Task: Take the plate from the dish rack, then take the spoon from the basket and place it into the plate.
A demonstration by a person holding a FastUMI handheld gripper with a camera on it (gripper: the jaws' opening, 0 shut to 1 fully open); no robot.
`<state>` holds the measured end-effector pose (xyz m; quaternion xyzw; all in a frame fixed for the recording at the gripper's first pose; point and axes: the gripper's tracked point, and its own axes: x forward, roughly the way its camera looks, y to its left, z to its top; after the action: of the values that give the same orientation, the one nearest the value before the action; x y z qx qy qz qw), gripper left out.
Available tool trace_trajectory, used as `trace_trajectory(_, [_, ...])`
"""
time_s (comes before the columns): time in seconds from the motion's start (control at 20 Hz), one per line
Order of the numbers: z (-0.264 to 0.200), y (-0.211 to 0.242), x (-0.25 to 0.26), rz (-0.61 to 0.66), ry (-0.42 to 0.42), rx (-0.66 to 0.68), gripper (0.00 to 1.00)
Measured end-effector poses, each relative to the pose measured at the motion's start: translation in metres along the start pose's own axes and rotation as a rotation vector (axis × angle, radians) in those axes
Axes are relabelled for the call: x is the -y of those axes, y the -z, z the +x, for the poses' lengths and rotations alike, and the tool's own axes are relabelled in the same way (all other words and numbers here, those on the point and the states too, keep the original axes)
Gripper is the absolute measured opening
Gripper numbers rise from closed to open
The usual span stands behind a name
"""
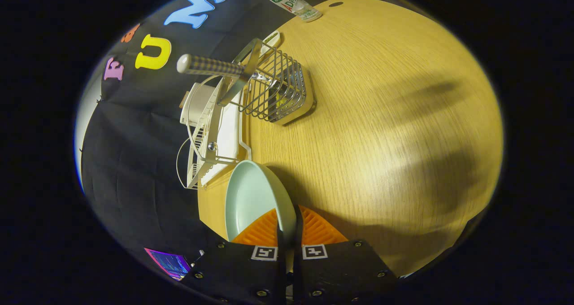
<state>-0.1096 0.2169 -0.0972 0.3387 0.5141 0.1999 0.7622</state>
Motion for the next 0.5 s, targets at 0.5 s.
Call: trace_trajectory(0.5, [-0.021,-0.025,0.003,-0.212,0.066,0.141,0.45])
